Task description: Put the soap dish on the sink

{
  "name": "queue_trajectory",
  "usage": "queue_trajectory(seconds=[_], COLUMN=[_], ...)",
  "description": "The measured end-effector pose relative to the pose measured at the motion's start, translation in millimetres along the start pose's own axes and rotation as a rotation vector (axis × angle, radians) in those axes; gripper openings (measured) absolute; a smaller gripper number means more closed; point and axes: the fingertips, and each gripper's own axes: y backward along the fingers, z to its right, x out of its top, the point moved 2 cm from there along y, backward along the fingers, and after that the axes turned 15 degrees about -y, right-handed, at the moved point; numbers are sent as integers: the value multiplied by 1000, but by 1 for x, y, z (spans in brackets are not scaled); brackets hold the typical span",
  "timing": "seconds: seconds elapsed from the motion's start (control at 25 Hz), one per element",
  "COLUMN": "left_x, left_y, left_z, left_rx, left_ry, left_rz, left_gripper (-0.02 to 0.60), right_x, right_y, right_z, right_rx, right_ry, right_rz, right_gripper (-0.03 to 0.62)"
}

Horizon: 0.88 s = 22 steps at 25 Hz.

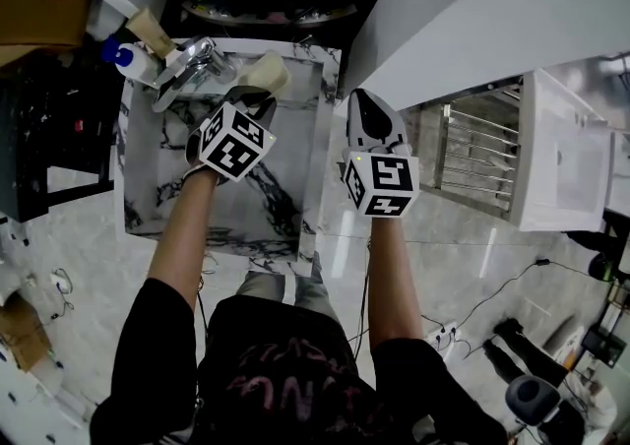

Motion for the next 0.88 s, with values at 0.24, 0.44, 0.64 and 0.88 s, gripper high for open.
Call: queue_trajectory(seconds=[0.24, 0.44, 0.64, 0.88], left_x=[6, 8, 11, 13], left_y=[0, 1, 8, 26], left_z=[-3, -3, -7, -7], left_rx=[-13, -8, 13, 71], left_ry=[18, 14, 64, 119], left_rz=[23, 20, 46, 64], left_gripper=[86, 87, 87, 64], right_x=[0, 2, 6, 14], right_y=[0, 0, 3, 13], right_z=[2, 2, 0, -8], right_rx=[-5, -2, 3, 23], right_ry=[6, 6, 9, 20], right_rz=[-6, -4, 4, 13], right_gripper=[12, 12, 12, 12])
